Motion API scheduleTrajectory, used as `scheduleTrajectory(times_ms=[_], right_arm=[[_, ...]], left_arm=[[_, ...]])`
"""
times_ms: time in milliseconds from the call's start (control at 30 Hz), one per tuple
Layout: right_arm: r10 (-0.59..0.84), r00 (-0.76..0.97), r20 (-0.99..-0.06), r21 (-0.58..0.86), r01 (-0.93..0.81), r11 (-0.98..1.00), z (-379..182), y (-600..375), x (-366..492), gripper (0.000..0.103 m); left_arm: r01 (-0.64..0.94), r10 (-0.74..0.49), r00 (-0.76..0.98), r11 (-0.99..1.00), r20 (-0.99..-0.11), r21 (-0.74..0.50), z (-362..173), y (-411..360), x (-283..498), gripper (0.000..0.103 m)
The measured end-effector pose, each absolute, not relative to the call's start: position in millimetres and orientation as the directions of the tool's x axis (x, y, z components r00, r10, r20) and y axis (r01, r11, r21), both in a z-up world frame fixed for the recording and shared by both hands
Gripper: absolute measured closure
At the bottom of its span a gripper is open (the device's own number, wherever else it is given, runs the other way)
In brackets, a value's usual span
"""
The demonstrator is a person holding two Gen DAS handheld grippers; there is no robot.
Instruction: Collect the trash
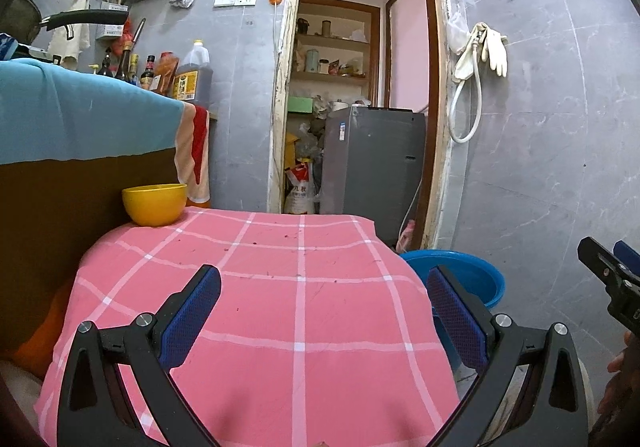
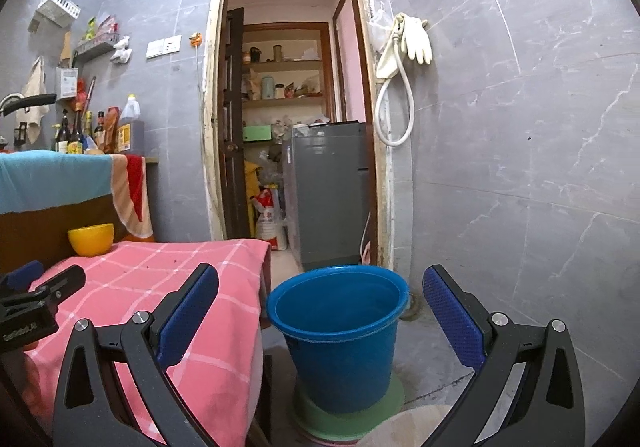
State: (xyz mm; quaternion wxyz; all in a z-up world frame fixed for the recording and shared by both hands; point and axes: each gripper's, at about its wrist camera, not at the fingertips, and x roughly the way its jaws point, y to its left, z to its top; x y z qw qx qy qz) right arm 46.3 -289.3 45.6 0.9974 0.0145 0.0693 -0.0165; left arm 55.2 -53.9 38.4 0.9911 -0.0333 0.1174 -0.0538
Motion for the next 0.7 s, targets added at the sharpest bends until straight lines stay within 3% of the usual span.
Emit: scheduleTrajectory(times_ms=[700], right_arm=[[-0.060, 0.987, -0.146, 0.000, 0.060, 0.998, 24.3, -277.9, 32.8, 0.000]], left_arm=[[0.071, -0.088, 0.967, 0.994, -0.237, -0.077, 14.6, -54.2, 38.2, 0.002]])
